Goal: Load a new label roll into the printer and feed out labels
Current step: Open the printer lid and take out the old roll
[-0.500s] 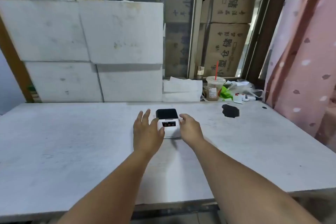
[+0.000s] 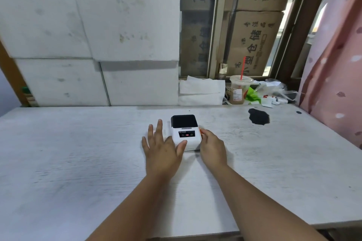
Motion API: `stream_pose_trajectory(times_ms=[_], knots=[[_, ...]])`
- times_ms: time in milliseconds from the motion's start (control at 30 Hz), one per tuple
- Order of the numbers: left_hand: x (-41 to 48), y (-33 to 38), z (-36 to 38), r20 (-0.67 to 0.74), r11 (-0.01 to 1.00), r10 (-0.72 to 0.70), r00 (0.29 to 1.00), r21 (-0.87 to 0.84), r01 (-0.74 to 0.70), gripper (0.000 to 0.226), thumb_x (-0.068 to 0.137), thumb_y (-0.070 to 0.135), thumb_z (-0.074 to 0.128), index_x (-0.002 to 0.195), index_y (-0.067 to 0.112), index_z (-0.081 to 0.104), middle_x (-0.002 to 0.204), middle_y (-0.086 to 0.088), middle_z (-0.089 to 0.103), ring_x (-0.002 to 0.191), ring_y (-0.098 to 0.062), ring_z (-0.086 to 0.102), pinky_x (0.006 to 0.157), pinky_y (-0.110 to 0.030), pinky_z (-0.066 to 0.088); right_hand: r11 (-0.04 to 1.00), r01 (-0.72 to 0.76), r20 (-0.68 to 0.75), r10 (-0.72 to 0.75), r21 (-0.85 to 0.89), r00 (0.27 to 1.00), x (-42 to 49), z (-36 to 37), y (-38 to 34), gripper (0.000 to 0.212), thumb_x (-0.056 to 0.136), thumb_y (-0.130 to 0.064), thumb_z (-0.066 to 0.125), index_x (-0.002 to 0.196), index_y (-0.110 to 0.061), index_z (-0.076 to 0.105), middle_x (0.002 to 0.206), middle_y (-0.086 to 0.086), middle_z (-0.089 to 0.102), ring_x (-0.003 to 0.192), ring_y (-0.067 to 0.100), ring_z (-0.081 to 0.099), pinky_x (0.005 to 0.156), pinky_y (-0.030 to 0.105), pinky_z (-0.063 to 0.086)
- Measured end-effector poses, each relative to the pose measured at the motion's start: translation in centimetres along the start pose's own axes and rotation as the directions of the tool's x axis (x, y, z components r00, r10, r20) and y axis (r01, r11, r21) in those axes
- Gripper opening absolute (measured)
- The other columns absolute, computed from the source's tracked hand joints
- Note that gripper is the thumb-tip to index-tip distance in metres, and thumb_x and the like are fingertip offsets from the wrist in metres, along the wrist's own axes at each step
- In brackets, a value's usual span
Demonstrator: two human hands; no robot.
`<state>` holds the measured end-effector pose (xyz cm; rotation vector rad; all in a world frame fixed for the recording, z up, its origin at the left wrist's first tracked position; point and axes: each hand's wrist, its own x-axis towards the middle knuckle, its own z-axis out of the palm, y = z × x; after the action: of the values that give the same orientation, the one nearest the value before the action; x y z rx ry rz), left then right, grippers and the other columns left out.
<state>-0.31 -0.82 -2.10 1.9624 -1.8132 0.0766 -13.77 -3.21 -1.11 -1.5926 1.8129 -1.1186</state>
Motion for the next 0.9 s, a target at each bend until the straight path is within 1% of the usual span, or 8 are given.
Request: stream_pose_trajectory(times_ms=[100,200,300,433,567,733,833,900], knots=[[-0.3,-0.1,0.0,-0.032,0.998,0.019,0.999,-0.053,-0.020,0.061,0.090,0.062,0.026,0.094,0.018,0.067,0.158,0.000,0.003,0.143,-0.024,-0.009,0.113,-0.050,-0.004,0.999,-0.012,-0.026,0.014,0.048,1.000,-0.3,-0.4,0.2,0.034,0.097,-0.016,0.035,0.113,-0.018,0.066,0.101,0.004,0.070,0.092,0.021,0.061,0.079,0.032,0.049],[-0.6,-0.2,-0.1,-0.093,0.991,0.035,0.995,-0.123,-0.046,0.074,0.082,0.066,0.013,0.081,0.019,0.069,0.156,0.000,0.018,0.143,-0.022,0.001,0.112,-0.046,0.000,0.994,-0.033,-0.030,0.036,0.104,0.999,-0.3,-0.8,0.6,0.027,0.095,-0.017,0.041,0.099,-0.015,0.068,0.088,-0.001,0.067,0.082,0.017,0.057,0.066,0.027,0.043],[-0.8,-0.5,-0.2,-0.147,0.978,0.001,0.989,-0.204,-0.032,0.074,0.080,0.060,0.012,0.077,0.018,0.072,0.149,-0.001,0.034,0.140,-0.022,0.014,0.111,-0.042,0.007,0.985,-0.066,-0.005,0.067,0.161,0.998,-0.4,-1.2,1.0,0.021,0.092,-0.027,0.051,0.081,-0.015,0.064,0.076,-0.004,0.066,0.074,0.017,0.059,0.057,0.023,0.041],[-0.7,-0.7,0.0,-0.199,0.963,-0.045,0.979,-0.268,-0.010,0.065,0.080,0.047,0.017,0.084,0.012,0.072,0.135,-0.005,0.050,0.131,-0.025,0.033,0.108,-0.037,0.013,0.985,-0.044,0.033,0.038,0.169,0.999,-0.7,-1.7,1.2,0.018,0.090,-0.025,0.054,0.083,-0.015,0.067,0.080,-0.005,0.067,0.075,0.011,0.059,0.059,0.021,0.042],[-0.3,-0.8,0.0,-0.221,0.965,-0.055,0.974,-0.263,-0.005,0.047,0.081,0.036,0.026,0.087,0.011,0.064,0.119,-0.005,0.062,0.118,-0.027,0.048,0.103,-0.042,0.026,0.981,-0.040,0.048,0.031,0.190,0.998,-1.0,-1.9,1.0,0.015,0.090,-0.020,0.054,0.090,-0.018,0.068,0.079,-0.010,0.065,0.077,0.010,0.059,0.061,0.018,0.043],[-0.3,-0.7,0.0,-0.174,0.970,-0.029,0.984,-0.242,-0.014,0.047,0.085,0.032,0.025,0.109,0.016,0.063,0.133,-0.003,0.054,0.129,-0.025,0.039,0.107,-0.042,0.021,0.977,-0.069,0.084,0.053,0.204,0.995,-0.9,-1.9,1.1,0.026,0.090,-0.019,0.050,0.108,-0.023,0.068,0.098,-0.009,0.069,0.095,0.011,0.062,0.079,0.025,0.048],[-0.3,-0.6,-0.2,-0.123,0.970,-0.018,0.992,-0.241,-0.012,0.050,0.088,0.038,0.024,0.119,0.017,0.058,0.142,-0.003,0.045,0.135,-0.023,0.030,0.110,-0.041,0.016,0.975,-0.081,0.101,0.061,0.206,0.993,-0.8,-1.7,1.2,0.028,0.088,-0.020,0.049,0.101,-0.025,0.072,0.094,-0.009,0.073,0.089,0.012,0.066,0.078,0.036,0.057],[-0.4,-0.6,-0.3,-0.116,0.969,-0.009,0.993,-0.247,-0.020,0.046,0.093,0.042,0.031,0.124,0.018,0.054,0.148,-0.004,0.035,0.137,-0.023,0.025,0.112,-0.041,0.012,0.974,-0.075,0.095,0.056,0.213,0.994,-0.8,-1.7,1.2,0.028,0.088,-0.019,0.050,0.100,-0.024,0.074,0.093,-0.009,0.074,0.086,0.011,0.067,0.078,0.039,0.058]])
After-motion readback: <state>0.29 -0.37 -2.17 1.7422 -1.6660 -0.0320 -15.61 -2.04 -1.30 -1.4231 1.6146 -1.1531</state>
